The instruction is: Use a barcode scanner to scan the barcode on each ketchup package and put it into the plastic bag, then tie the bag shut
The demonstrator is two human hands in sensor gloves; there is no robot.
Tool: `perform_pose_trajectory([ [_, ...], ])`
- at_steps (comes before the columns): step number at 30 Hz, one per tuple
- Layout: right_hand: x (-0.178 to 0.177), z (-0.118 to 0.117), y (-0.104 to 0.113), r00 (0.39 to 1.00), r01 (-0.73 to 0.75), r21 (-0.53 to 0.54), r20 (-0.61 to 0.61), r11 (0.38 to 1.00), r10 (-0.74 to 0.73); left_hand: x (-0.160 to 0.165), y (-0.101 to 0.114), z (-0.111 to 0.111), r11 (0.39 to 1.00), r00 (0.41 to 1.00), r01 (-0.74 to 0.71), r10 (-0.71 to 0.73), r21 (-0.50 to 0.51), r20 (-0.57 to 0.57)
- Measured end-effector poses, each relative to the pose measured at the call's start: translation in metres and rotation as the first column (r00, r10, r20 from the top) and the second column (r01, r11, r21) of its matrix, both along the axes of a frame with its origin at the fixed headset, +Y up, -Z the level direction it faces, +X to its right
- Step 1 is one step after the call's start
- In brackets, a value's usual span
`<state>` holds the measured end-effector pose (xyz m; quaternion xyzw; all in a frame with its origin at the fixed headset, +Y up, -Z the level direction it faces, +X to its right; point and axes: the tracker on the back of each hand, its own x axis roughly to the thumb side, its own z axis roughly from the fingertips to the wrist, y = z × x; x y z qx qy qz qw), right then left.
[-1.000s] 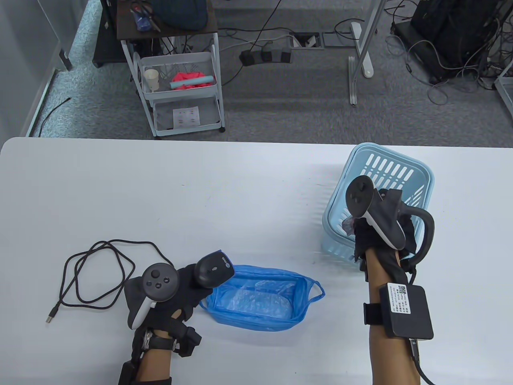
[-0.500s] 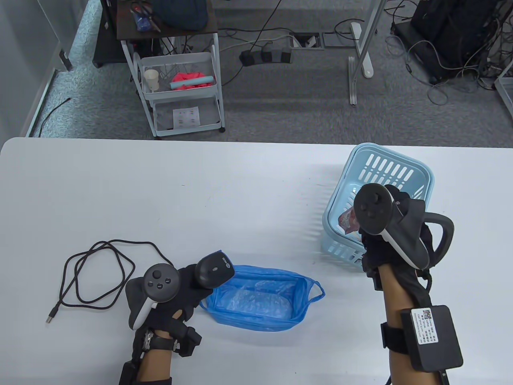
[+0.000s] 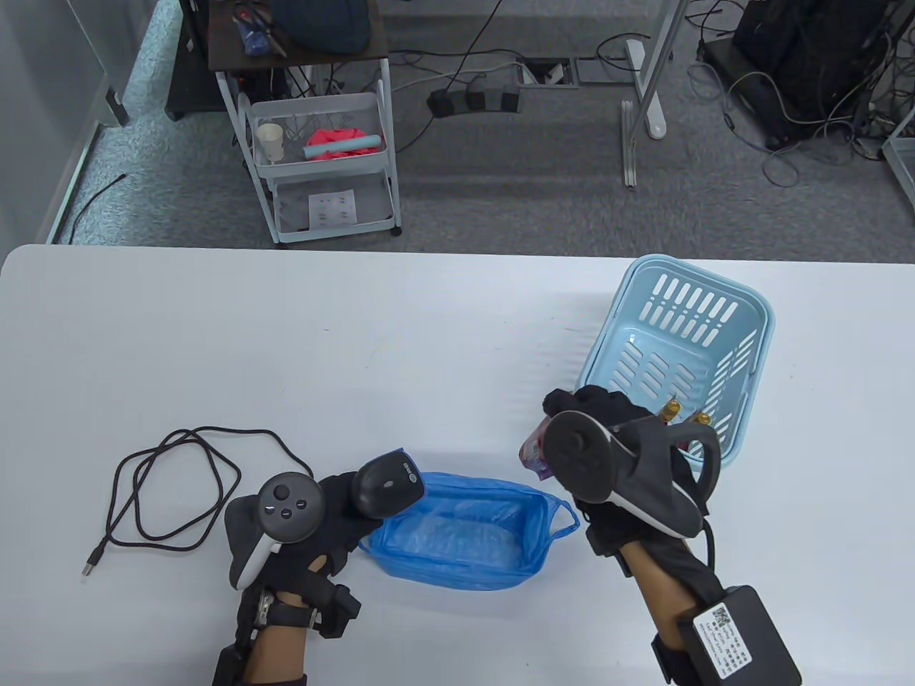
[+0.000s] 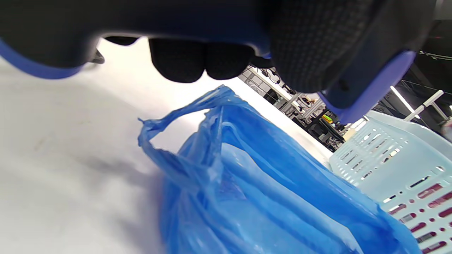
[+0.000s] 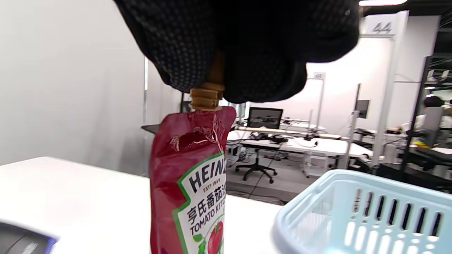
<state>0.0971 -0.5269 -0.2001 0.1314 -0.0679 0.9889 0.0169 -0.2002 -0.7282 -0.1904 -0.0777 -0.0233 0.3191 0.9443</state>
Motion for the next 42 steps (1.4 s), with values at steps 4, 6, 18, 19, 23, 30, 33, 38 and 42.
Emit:
perform_pose_trajectory([
  [4, -0.019, 0.000, -0.018, 0.998, -0.012, -0.061, -0.063, 0.998, 0.009, 0.004, 0.002, 0.001, 1.000, 0.999, -0.021, 0.021, 0.008, 0.026],
  [6, -0.029, -0.001, -0.028, 0.996, -0.020, -0.079, -0.087, 0.997, 0.013, 0.005, 0.002, 0.002, 1.000, 0.999, -0.026, 0.025, 0.009, 0.043],
  [18, -0.072, -0.002, -0.056, 0.985, -0.069, -0.075, -0.162, 0.995, 0.056, 0.015, 0.005, 0.004, 0.998, 0.987, -0.069, 0.068, 0.000, 0.147],
  [19, -0.073, -0.002, -0.056, 0.985, -0.067, -0.076, -0.164, 0.995, 0.053, 0.016, 0.005, 0.004, 0.997, 0.986, -0.071, 0.070, 0.000, 0.149],
  [23, -0.078, -0.001, -0.057, 0.984, -0.067, -0.076, -0.170, 0.995, 0.053, 0.016, 0.005, 0.004, 0.998, 0.985, -0.068, 0.068, -0.004, 0.159],
  [30, -0.079, 0.001, -0.057, 0.984, -0.074, -0.073, -0.166, 0.995, 0.061, 0.017, 0.006, 0.004, 0.998, 0.984, -0.065, 0.065, -0.006, 0.168],
  [33, -0.079, 0.001, -0.056, 0.985, -0.077, -0.073, -0.162, 0.994, 0.065, 0.017, 0.006, 0.004, 0.998, 0.984, -0.064, 0.064, -0.004, 0.167],
  [38, -0.077, 0.003, -0.056, 0.986, -0.075, -0.074, -0.155, 0.994, 0.063, 0.015, 0.006, 0.005, 0.998, 0.987, -0.067, 0.065, 0.007, 0.149],
  [42, -0.073, 0.007, -0.055, 0.986, -0.079, -0.073, -0.152, 0.994, 0.067, 0.011, 0.006, 0.004, 0.998, 0.990, -0.069, 0.067, 0.011, 0.120],
])
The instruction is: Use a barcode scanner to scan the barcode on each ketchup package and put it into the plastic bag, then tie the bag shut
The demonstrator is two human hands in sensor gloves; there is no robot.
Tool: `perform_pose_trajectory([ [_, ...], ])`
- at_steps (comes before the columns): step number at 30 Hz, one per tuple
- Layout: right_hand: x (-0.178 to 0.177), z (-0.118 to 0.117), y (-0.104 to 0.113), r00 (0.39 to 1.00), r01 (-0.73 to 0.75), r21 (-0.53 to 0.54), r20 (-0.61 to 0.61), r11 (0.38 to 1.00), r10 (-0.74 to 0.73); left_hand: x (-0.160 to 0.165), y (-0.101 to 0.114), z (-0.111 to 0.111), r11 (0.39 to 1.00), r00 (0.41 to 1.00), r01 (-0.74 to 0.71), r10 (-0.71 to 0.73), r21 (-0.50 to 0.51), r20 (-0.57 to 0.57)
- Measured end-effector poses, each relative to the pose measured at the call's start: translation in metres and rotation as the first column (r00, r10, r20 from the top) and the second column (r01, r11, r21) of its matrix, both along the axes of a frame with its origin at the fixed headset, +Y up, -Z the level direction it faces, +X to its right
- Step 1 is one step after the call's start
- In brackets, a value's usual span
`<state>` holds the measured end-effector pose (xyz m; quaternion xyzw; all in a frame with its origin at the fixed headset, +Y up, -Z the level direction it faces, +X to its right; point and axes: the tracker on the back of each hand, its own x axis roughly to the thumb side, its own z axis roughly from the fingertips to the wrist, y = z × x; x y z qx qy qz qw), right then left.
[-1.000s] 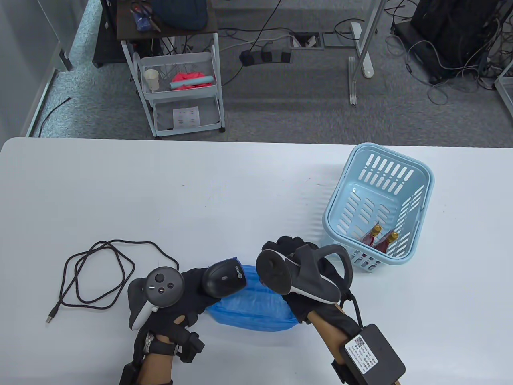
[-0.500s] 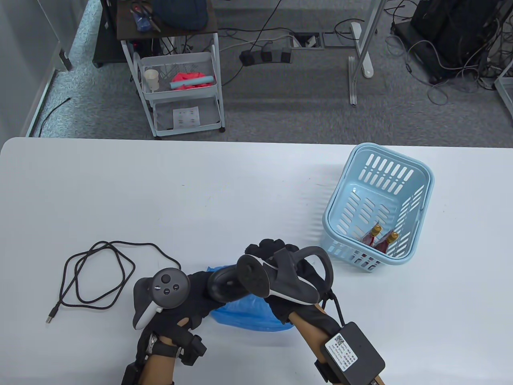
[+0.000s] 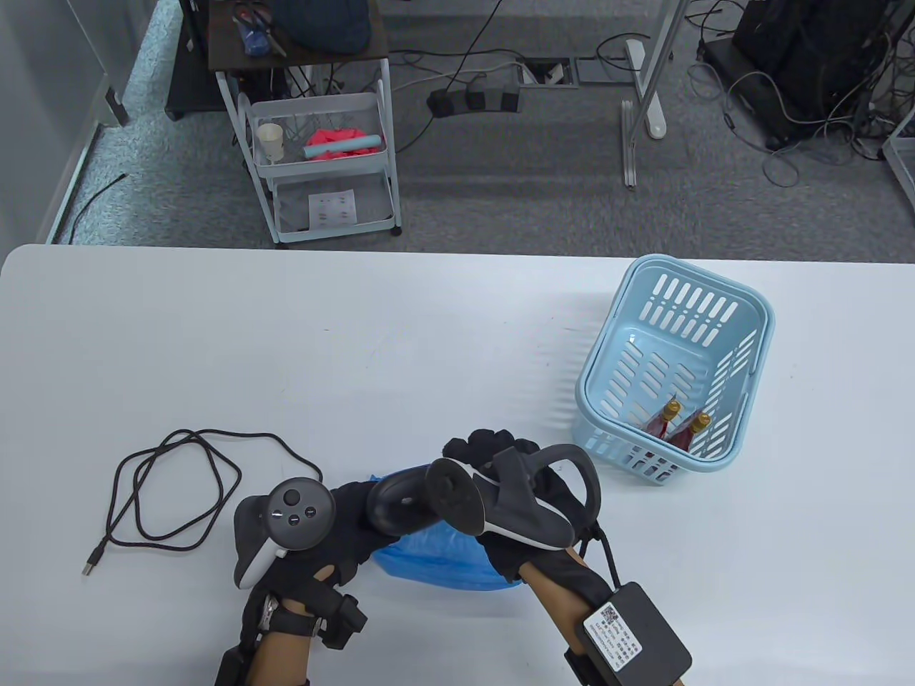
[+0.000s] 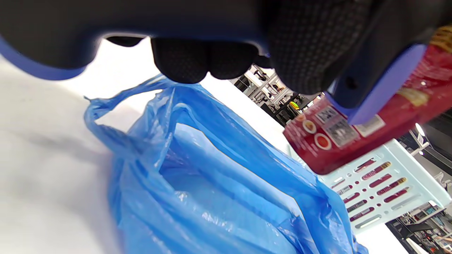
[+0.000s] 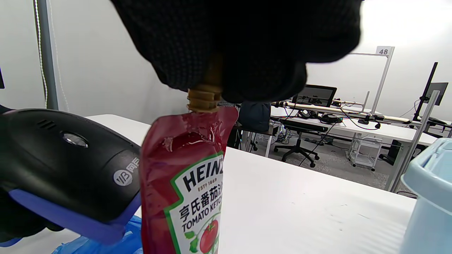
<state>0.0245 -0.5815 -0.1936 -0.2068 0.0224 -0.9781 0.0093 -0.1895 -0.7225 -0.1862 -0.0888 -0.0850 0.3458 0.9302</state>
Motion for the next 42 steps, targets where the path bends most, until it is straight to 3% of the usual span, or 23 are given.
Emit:
perform_pose_trajectory([
  [7, 0.013, 0.011, -0.003, 1.000, -0.010, -0.006, -0.006, 1.000, 0.010, -0.008, -0.001, -0.001, 1.000, 0.999, -0.023, 0.022, -0.009, -0.031],
  [15, 0.028, 0.017, -0.026, 1.000, -0.019, -0.039, 0.004, 0.999, 0.019, -0.011, -0.001, -0.001, 1.000, 0.999, -0.021, 0.020, -0.012, -0.045],
  [24, 0.036, 0.011, -0.053, 0.998, -0.047, -0.045, 0.028, 0.998, 0.048, -0.010, -0.001, -0.002, 0.999, 0.998, -0.028, 0.027, -0.018, -0.049],
  [42, 0.041, 0.000, -0.069, 0.996, -0.088, 0.004, 0.008, 0.996, 0.088, -0.010, -0.001, -0.002, 0.999, 0.998, -0.023, 0.021, -0.027, -0.061],
])
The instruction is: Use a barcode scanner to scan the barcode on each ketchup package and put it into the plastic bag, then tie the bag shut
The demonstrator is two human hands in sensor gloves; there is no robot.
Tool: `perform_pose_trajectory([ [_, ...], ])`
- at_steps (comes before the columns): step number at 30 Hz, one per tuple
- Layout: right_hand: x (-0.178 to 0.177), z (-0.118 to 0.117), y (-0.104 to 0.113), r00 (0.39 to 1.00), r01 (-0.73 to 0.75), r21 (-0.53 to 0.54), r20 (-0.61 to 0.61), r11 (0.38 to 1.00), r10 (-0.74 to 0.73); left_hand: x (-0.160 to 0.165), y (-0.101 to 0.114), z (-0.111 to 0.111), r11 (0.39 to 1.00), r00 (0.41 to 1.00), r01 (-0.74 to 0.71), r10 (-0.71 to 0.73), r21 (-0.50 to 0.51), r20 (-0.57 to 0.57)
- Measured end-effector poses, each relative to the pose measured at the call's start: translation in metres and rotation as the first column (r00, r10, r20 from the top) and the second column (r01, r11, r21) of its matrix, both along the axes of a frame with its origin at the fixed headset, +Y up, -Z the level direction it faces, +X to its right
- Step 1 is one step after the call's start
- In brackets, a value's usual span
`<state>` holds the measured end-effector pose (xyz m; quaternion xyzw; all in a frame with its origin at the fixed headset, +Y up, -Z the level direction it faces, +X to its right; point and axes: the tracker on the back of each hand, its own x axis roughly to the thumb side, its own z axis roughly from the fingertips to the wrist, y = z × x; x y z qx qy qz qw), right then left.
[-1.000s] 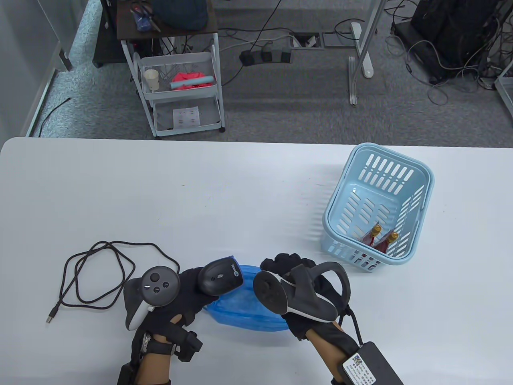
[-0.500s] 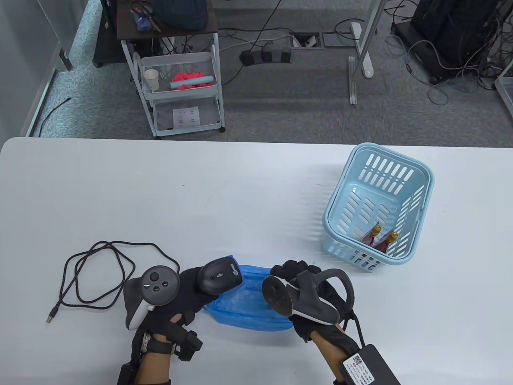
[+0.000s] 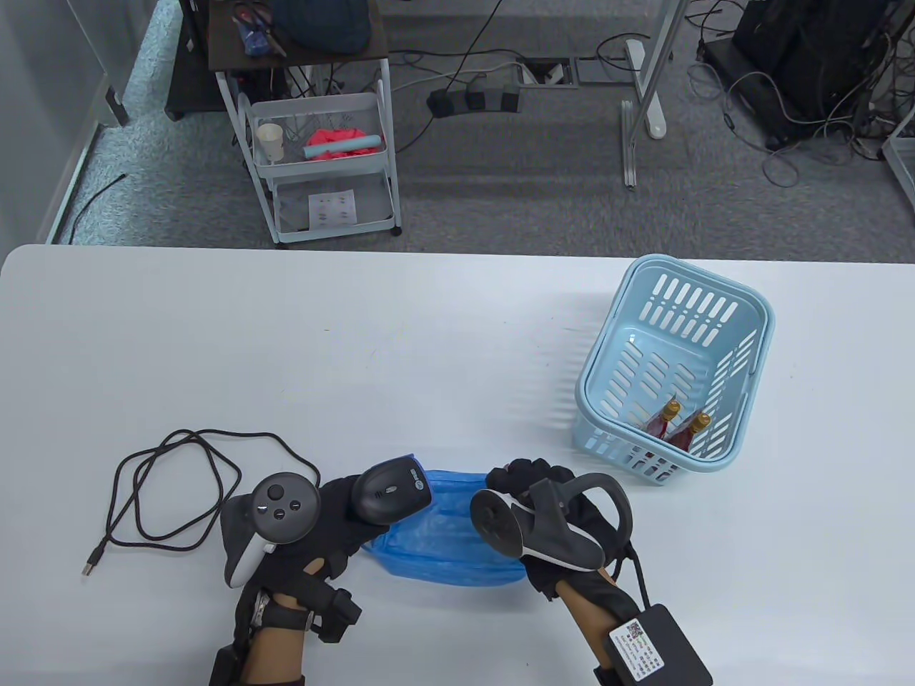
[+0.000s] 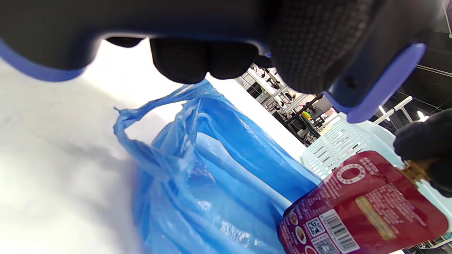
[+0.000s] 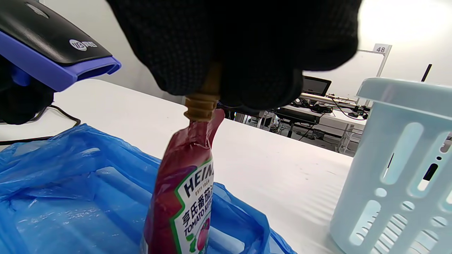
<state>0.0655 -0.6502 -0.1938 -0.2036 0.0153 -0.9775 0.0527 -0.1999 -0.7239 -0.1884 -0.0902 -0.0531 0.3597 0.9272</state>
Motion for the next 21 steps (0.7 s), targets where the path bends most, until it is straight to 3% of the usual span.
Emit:
perform_pose_trajectory([
  [11, 0.0038, -0.0054, 0.0004, 1.000, -0.003, -0.005, -0.002, 1.000, 0.003, -0.0001, 0.0000, 0.0000, 1.000, 1.000, 0.003, -0.003, 0.002, 0.001],
  [21, 0.0041, -0.0070, 0.0008, 1.000, -0.013, -0.093, 0.015, 0.996, 0.014, 0.0002, 0.0001, 0.0000, 1.000, 1.000, 0.009, -0.009, 0.003, 0.000],
])
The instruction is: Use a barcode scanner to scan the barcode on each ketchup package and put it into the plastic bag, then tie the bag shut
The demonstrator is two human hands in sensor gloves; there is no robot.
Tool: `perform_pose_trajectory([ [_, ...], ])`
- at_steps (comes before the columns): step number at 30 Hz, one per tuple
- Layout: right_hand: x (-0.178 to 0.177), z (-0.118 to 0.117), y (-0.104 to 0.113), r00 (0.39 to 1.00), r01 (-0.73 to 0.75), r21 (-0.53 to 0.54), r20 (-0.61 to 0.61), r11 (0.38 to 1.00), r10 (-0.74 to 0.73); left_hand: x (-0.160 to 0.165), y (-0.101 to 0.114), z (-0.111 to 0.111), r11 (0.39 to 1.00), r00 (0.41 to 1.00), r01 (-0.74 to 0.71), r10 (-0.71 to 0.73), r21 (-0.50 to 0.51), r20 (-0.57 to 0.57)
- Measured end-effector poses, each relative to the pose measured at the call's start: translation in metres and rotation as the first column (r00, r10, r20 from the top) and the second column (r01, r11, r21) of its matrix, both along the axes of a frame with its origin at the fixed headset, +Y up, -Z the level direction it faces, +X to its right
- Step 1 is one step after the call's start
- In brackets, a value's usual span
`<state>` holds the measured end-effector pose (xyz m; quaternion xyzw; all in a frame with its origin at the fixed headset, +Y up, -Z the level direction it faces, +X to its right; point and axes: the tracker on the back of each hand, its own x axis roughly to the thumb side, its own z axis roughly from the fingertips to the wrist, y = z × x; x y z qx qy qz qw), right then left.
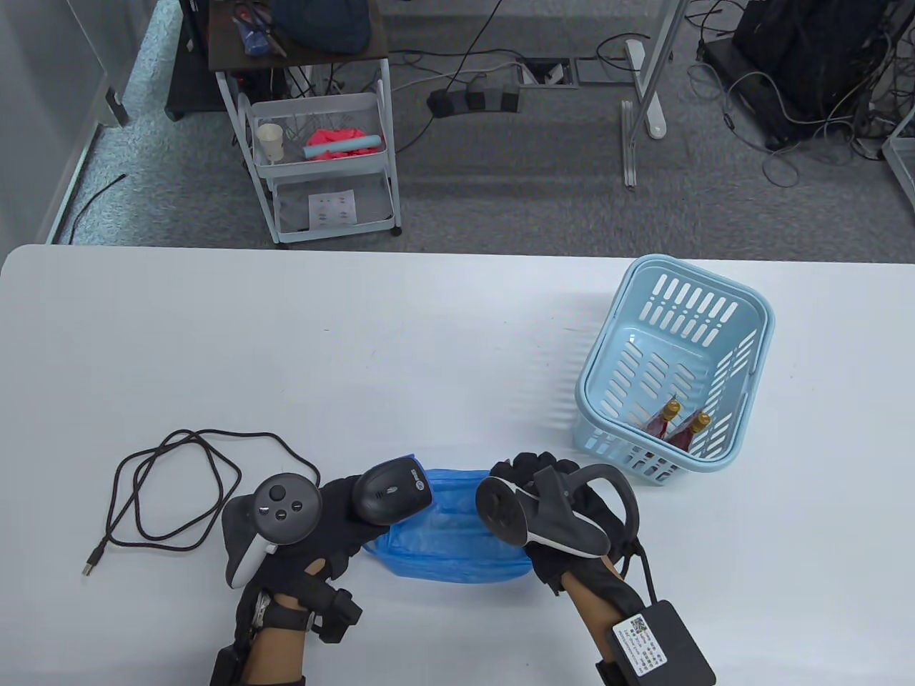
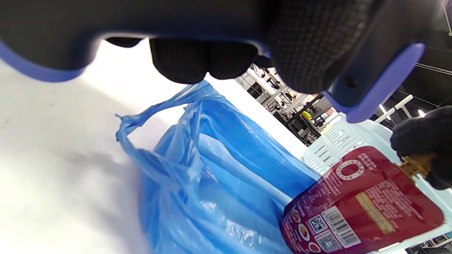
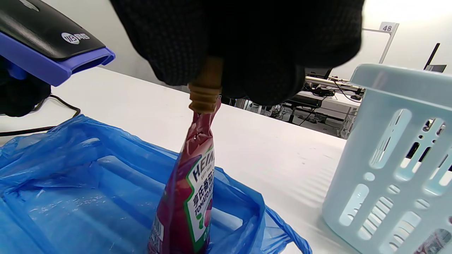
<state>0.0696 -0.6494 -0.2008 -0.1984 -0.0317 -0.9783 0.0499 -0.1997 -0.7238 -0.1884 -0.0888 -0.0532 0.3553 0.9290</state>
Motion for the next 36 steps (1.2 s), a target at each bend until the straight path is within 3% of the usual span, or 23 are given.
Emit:
perform_pose_trajectory([
  [13, 0.007, -0.005, 0.013, 0.995, 0.098, -0.045, 0.032, 0.994, -0.096, -0.001, 0.000, 0.000, 1.000, 1.000, -0.009, 0.009, 0.001, -0.006],
  [21, 0.026, -0.014, 0.041, 0.973, 0.208, -0.032, 0.112, 0.978, -0.203, -0.002, 0.000, 0.000, 1.000, 1.000, -0.012, 0.012, -0.003, -0.012],
  [29, 0.075, -0.032, 0.076, 0.911, 0.280, 0.078, 0.294, 0.957, -0.290, -0.004, 0.001, 0.000, 1.000, 1.000, -0.029, 0.029, 0.000, -0.013],
  [32, 0.097, -0.041, 0.079, 0.876, 0.279, 0.091, 0.384, 0.956, -0.292, -0.005, 0.001, 0.000, 0.999, 0.999, -0.039, 0.039, 0.001, -0.014],
  [36, 0.122, -0.052, 0.068, 0.828, 0.267, 0.023, 0.505, 0.964, -0.241, -0.007, 0.001, -0.001, 0.999, 0.998, -0.054, 0.054, 0.000, -0.015],
])
